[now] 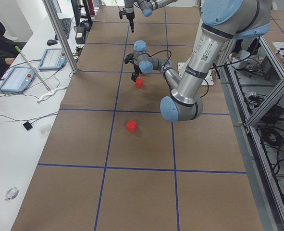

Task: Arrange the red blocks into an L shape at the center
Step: 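Raise the right gripper away while the left arm reaches toward the center cube, then close the left gripper on the center red cube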

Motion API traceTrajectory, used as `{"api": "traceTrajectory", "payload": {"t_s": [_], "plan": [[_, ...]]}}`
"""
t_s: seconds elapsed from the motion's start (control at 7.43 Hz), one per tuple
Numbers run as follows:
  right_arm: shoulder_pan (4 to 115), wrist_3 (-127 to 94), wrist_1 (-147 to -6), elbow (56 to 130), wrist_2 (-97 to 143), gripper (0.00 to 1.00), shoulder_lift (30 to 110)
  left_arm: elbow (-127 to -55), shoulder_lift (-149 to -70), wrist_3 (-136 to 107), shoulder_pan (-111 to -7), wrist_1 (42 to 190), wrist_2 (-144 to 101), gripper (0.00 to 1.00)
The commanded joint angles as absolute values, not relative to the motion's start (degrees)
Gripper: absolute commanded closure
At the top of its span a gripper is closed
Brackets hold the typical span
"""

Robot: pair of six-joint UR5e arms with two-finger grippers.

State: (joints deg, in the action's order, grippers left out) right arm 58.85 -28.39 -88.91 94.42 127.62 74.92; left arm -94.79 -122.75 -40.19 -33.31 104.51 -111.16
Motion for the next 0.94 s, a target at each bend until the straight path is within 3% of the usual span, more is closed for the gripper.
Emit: {"api": "traceTrajectory", "payload": {"t_s": [0.0, 0.81], "plan": [[58.9, -28.3, -88.9, 94.0, 127.5, 0.0, 74.9, -94.4, -122.9, -41.1, -33.4, 103.3, -110.2, 0.01], [58.8, -28.5, -88.9, 92.9, 127.5, 0.0, 74.7, -91.3, -124.5, -46.5, -32.1, 103.0, -110.3, 0.0]]}}
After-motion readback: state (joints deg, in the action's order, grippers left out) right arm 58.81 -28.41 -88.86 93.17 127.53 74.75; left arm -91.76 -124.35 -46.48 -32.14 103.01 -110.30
